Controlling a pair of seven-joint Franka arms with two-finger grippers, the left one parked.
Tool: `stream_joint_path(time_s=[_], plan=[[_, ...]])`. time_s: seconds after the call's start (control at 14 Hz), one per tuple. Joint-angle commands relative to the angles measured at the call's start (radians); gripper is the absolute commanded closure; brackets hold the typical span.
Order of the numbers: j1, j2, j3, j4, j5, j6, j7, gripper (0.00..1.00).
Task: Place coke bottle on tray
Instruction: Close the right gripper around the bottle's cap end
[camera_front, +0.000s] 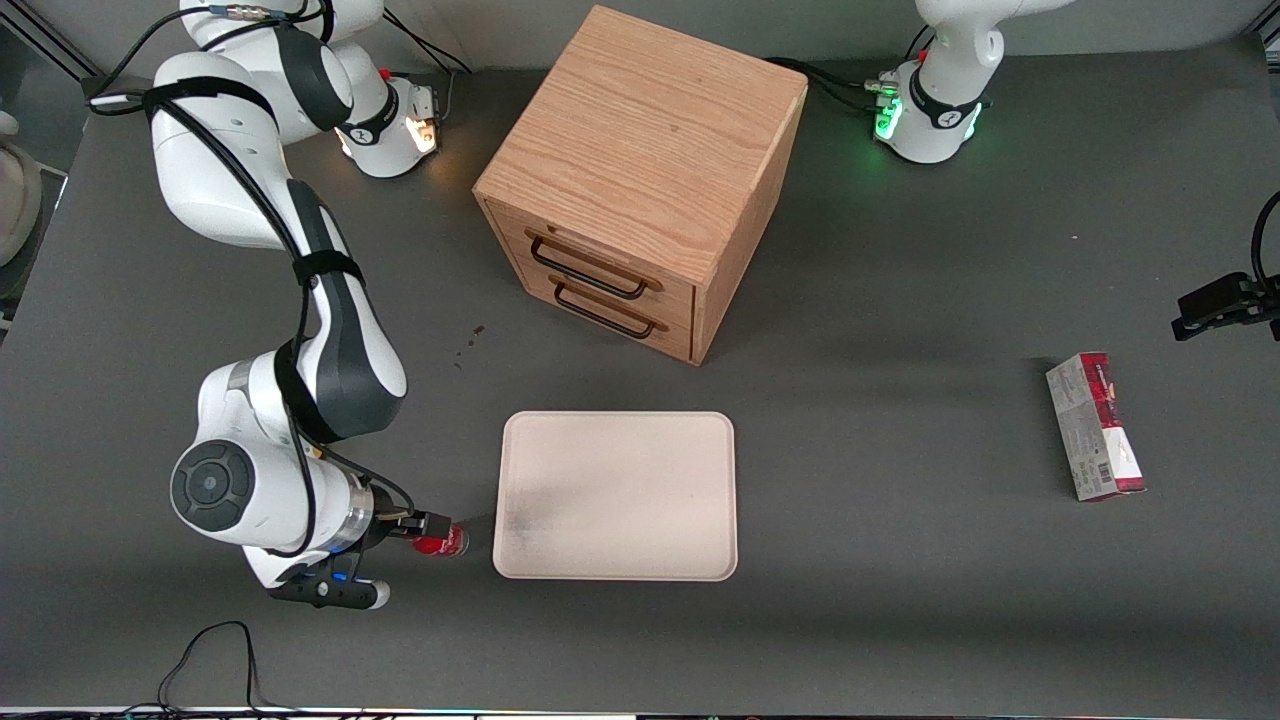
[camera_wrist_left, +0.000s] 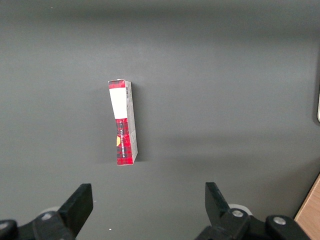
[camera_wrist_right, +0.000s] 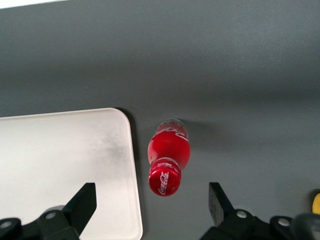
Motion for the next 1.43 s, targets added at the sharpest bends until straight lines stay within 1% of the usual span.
stream_joint_path(time_s=[0.0,0.07,0.21,0.5,0.57,0.64,0.71,0.79,0.86,1.21,1.36], plan=[[0.0,0.033,0.004,0.024,-0.008,0.021,0.016,0.01],[0.0,0.04,0.004,0.024,-0.009,0.026,0.011,0.02],[-0.001,0.043,0.004,0.021,-0.044,0.026,0.005,0.04],[0.0,0.052,0.004,0.018,-0.049,0.026,0.001,0.07],[0.0,0.052,0.004,0.018,-0.049,0.026,0.001,0.09],[0.0,0.052,0.004,0.018,-0.049,0.026,0.001,0.19],[0.0,0.052,0.006,0.018,-0.049,0.024,0.002,0.37],[0.0,0.052,0.008,0.018,-0.049,0.023,0.002,0.66],[-0.001,0.052,0.008,0.018,-0.048,0.018,0.013,1.0],[0.0,0.049,0.011,0.018,-0.048,0.01,0.016,1.0],[0.0,0.037,0.009,0.019,-0.048,-0.037,0.016,1.0]])
